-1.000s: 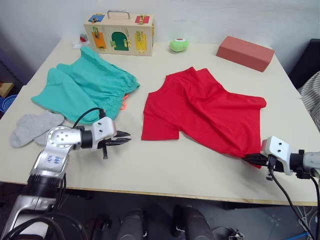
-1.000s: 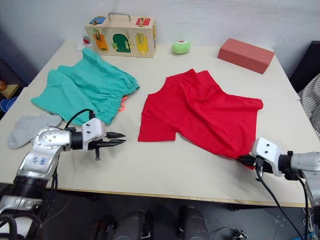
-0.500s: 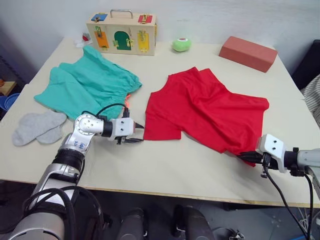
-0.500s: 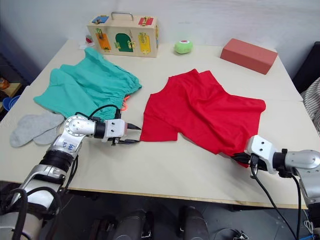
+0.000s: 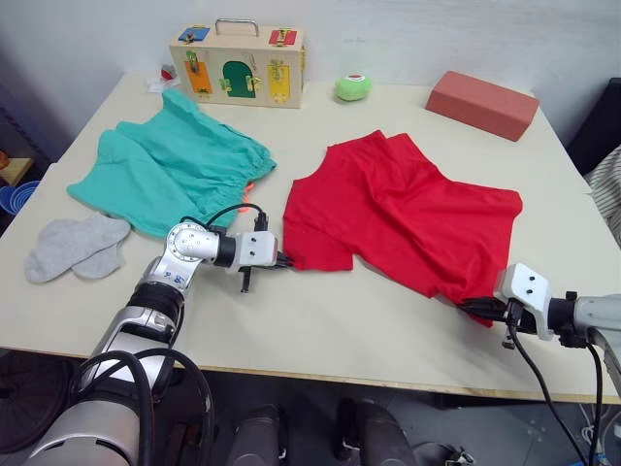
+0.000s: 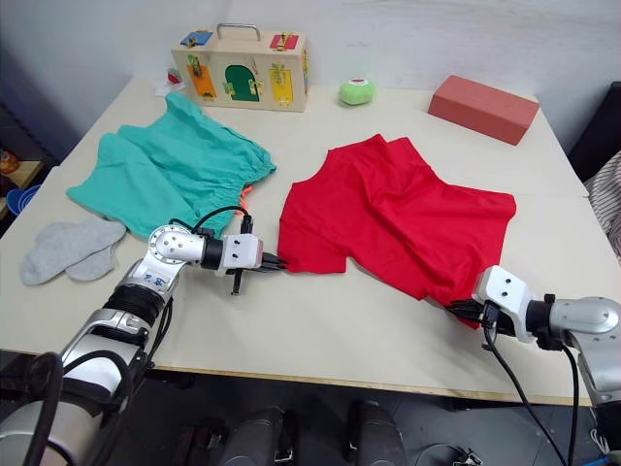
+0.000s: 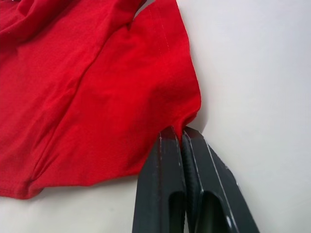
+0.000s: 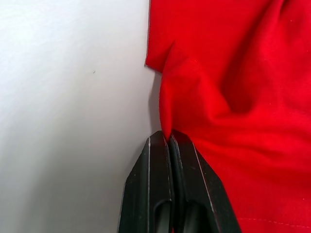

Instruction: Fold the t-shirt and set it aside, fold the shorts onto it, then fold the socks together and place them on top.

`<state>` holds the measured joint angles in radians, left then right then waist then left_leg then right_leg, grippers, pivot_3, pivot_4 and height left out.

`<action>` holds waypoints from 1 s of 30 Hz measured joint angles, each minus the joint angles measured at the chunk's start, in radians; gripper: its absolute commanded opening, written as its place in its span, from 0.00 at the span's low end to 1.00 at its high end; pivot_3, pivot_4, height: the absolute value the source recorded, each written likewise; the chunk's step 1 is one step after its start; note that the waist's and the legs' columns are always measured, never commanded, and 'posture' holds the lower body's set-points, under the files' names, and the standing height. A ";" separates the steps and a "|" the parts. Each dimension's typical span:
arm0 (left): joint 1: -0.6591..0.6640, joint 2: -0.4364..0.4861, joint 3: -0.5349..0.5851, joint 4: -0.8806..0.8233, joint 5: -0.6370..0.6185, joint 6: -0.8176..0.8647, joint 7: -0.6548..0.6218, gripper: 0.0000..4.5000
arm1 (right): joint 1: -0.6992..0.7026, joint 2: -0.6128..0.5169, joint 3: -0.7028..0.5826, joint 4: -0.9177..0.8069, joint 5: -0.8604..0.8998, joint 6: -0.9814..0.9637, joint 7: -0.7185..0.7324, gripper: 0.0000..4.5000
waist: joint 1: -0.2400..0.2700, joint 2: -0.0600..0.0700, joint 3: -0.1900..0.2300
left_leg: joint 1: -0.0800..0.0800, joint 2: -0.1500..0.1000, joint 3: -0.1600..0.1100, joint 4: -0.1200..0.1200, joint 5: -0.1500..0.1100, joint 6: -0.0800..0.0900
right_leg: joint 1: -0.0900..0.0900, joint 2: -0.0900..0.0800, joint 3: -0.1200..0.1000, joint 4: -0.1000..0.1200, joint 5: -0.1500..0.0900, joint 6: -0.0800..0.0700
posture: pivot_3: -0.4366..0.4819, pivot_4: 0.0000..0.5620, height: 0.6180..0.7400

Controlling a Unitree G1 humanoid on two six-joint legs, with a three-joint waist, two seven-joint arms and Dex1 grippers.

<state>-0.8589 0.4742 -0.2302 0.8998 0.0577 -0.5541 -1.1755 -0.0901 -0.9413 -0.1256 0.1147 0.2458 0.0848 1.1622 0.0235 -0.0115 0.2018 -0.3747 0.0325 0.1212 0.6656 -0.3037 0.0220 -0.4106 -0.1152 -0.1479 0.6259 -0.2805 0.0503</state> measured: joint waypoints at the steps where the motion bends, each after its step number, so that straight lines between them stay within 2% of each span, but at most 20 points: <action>1: 0.005 -0.001 0.003 -0.007 -0.013 0.010 -0.019 0.01 | 0.000 0.001 0.000 -0.001 0.000 -0.002 -0.001 0.00 | 0.000 0.000 0.000 | 0.000 0.000 0.000 0.000 0.000 0.000 | 0.000 0.000 0.000 0.000 0.000 0.000 | 0.48 0.27 1.00; 5: 0.142 0.031 0.034 -0.200 -0.143 0.137 -0.152 0.01 | 0.017 0.006 -0.001 -0.007 0.006 -0.026 -0.008 0.00 | -0.011 0.000 0.000 | 0.000 0.001 0.001 0.000 0.000 0.000 | 0.000 0.001 0.001 0.000 0.000 0.000 | 0.48 0.27 1.00; 9: 0.262 0.099 0.051 -0.403 -0.206 0.252 -0.196 0.01 | 0.029 0.008 -0.002 -0.008 0.010 -0.047 -0.011 0.00 | -0.013 0.000 0.000 | 0.000 0.000 0.000 0.000 0.000 0.000 | 0.000 0.000 0.001 0.000 0.000 0.000 | 0.48 0.27 1.00; 14: 0.384 0.182 0.099 -0.626 -0.264 0.372 -0.184 0.01 | 0.086 0.008 -0.031 -0.022 0.040 -0.070 0.011 0.00 | -0.009 0.000 0.000 | 0.001 0.001 0.000 -0.001 0.000 0.000 | 0.000 0.000 0.002 0.000 0.000 0.000 | 0.48 0.27 1.00; 20: 0.588 0.263 0.154 -0.884 -0.325 0.525 -0.137 0.01 | 0.224 0.004 -0.091 -0.082 0.065 -0.111 0.044 0.00 | -0.002 0.000 0.000 | 0.001 0.001 0.000 -0.002 -0.002 0.001 | 0.001 0.000 0.003 -0.002 0.000 0.000 | 0.48 0.27 1.00; 22: 0.635 0.274 0.168 -0.945 -0.340 0.561 -0.118 0.01 | 0.265 0.003 -0.111 -0.104 0.064 -0.127 0.050 0.00 | -0.001 0.000 0.000 | 0.001 0.001 0.000 -0.002 -0.005 0.006 | 0.001 0.000 0.003 -0.003 0.000 0.000 | 0.48 0.27 1.00; 30: 0.776 0.314 0.217 -1.046 -0.347 0.610 -0.058 0.01 | 0.427 0.009 -0.164 -0.231 0.080 -0.107 0.030 0.00 | 0.002 0.000 0.000 | 0.001 0.003 0.000 -0.003 -0.006 0.004 | 0.000 0.000 0.003 -0.004 0.000 0.000 | 0.48 0.27 1.00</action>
<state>-0.0833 0.7879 -0.0134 -0.1466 -0.2894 0.0562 -1.2339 0.3368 -0.9320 -0.2896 -0.1165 0.3260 -0.0221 1.1925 0.0254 -0.0111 0.2023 -0.3739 0.0351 0.1211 0.6623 -0.3098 0.0263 -0.4107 -0.1148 -0.1448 0.6219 -0.2809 0.0499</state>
